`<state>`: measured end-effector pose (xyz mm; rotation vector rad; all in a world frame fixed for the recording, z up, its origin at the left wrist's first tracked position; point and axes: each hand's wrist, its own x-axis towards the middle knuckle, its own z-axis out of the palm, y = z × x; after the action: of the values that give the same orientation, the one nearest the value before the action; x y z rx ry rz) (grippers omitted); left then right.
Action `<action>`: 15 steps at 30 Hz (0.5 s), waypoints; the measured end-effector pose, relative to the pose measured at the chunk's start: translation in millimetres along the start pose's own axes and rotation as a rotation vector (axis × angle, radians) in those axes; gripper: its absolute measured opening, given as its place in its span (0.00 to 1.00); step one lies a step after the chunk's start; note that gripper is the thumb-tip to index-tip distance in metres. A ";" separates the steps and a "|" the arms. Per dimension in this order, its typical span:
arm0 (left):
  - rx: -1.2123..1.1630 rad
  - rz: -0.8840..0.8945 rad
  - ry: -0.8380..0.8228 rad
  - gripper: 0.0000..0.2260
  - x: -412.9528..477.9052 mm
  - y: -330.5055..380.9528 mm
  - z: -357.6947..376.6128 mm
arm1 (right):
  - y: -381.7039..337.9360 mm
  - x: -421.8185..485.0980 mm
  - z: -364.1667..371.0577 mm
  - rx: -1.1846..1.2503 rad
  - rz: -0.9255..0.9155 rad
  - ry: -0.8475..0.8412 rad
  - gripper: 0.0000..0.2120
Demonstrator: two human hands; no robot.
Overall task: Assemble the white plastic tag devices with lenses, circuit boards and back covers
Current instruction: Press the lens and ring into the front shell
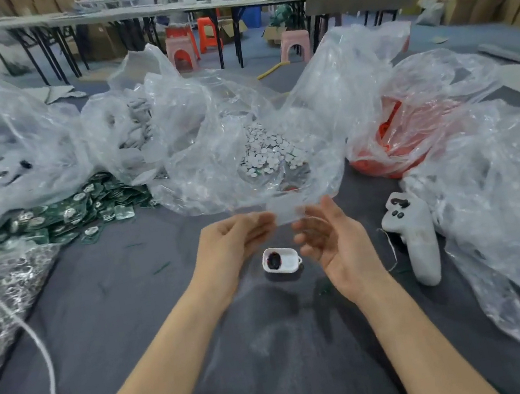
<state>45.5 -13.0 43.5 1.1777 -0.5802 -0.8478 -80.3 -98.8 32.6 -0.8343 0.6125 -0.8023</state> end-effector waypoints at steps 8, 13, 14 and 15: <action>0.387 0.197 -0.006 0.10 -9.3 -22.4 -29.6 | 21.5 -3.6 -0.1 -0.276 -0.095 -0.053 0.01; 0.438 0.221 -0.033 0.12 -7.7 -25.3 -31.8 | 22.9 -1.6 -2.6 -0.309 -0.128 -0.077 0.05; 0.440 0.229 -0.044 0.12 -7.5 -26.0 -32.2 | 23.0 -1.9 -1.9 -0.317 -0.130 -0.078 0.05; 0.442 0.236 -0.051 0.11 -7.5 -26.6 -32.1 | 23.2 -1.9 -1.3 -0.320 -0.132 -0.077 0.06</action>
<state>59.1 7.1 8.7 1.4524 -0.9619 -0.5617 -73.7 -88.0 13.0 -1.2026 0.6307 -0.7987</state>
